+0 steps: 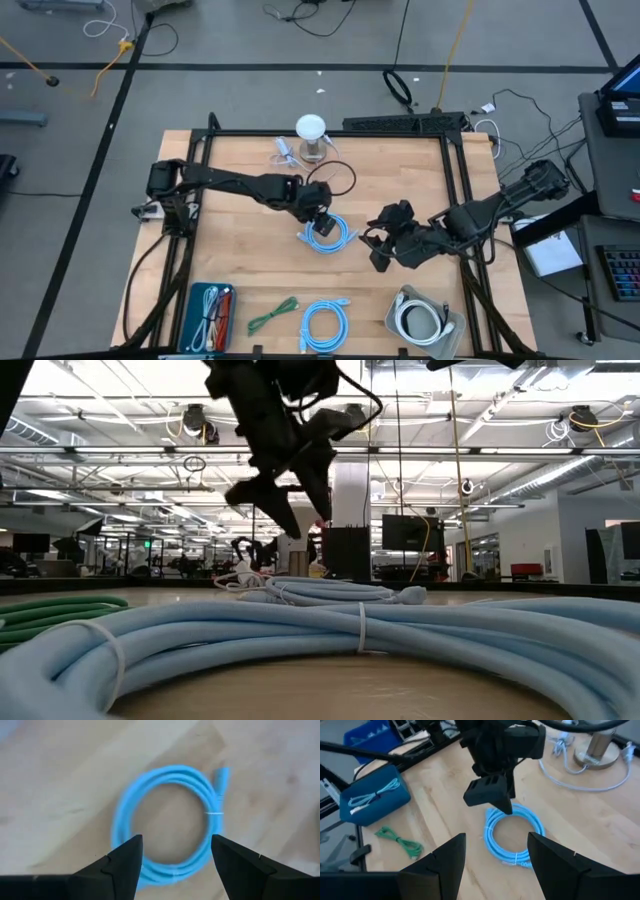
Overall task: Pick & Place USB Port
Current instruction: Put the top blue video cable into the gray bin
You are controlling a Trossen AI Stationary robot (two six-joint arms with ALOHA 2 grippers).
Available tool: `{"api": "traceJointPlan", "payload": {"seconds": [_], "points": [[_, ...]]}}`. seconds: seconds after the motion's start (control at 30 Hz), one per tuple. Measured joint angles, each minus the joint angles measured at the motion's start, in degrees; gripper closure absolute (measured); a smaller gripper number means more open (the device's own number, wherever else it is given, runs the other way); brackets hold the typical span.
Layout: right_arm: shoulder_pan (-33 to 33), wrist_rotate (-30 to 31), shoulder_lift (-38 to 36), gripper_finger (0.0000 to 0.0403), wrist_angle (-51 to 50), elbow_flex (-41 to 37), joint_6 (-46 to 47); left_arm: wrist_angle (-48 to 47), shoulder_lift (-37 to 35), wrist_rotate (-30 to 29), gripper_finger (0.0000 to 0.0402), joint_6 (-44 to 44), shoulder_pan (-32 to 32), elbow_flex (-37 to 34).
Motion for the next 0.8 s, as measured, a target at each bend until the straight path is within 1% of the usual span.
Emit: {"api": "traceJointPlan", "payload": {"seconds": [0.1, 0.17, 0.3, 0.4, 0.53, 0.67, 0.73, 0.8], "points": [[0.0, 0.8, 0.0, 0.0195, 0.1, 0.0, 0.0, -6.0, 0.3, -4.1, 0.0160, 2.2, -0.2, 2.7], [-0.2, 0.8, 0.0, 0.0195, 0.2, 0.0, 0.0, -8.6, 0.7, -5.0, 0.0160, 2.5, 0.1, 2.7], [-0.2, 0.8, 0.0, 0.0195, 0.5, 0.0, 0.0, -9.5, 2.3, -3.9, 0.0160, 3.2, 0.6, 1.9], [-0.2, 0.8, 0.0, 0.0195, 1.4, 0.0, 0.0, -9.7, 4.9, -3.7, 0.0160, 3.7, 0.7, 1.9], [-0.2, 0.8, 0.0, 0.0195, 2.1, 0.0, 0.0, -8.6, 8.7, -1.8, 0.0160, 3.9, 0.5, 1.9], [-0.2, 0.6, 0.0, 0.0195, 2.2, 0.0, 0.0, -7.8, 11.7, -1.9, 0.0163, 3.3, 0.2, 2.0], [-0.2, 0.6, 0.0, 0.0195, 2.2, 0.0, 0.3, -8.0, 11.9, -2.3, 0.0181, 2.8, -0.1, 1.9], [-0.1, 0.6, 0.0, 0.0195, 2.2, 0.0, 0.5, -7.9, 11.9, -2.7, 0.0225, 2.5, -0.4, 1.9]]}}
